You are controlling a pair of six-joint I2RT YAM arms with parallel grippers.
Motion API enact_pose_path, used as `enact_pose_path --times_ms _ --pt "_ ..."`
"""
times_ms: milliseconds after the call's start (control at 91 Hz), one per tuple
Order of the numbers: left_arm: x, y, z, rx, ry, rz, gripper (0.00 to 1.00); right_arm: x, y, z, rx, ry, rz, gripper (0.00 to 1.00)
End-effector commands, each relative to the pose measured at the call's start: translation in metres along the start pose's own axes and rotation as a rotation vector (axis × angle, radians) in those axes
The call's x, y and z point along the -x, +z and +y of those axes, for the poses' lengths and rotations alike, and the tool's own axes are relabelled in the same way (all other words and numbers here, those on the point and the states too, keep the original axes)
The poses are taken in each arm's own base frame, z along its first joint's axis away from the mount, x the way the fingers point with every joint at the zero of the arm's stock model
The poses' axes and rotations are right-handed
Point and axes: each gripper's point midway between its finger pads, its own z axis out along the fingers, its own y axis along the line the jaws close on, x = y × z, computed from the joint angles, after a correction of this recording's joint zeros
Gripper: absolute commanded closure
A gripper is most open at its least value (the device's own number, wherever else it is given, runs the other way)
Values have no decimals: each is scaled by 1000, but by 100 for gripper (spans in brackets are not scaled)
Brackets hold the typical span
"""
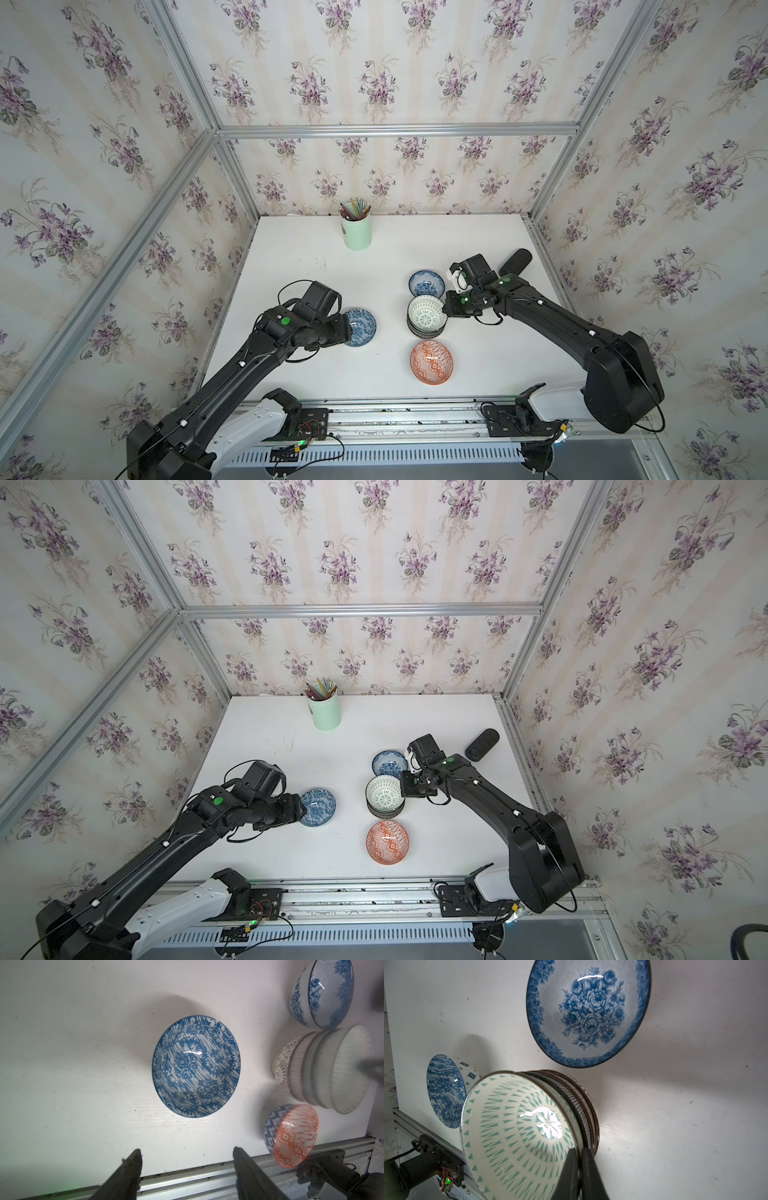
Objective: Stack the bowls
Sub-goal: Place the bowl on the bowl.
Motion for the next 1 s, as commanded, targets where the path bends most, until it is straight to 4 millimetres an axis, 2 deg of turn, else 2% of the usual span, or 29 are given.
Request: enact_pose_path --times_ms 0,989 --pt "4 -1 -5 -21 16 -12 29 7 0 6 23 -20 -24 100" --pt "0 3 -4 -9 13 17 29 5 -4 5 -1 -22 -24 99"
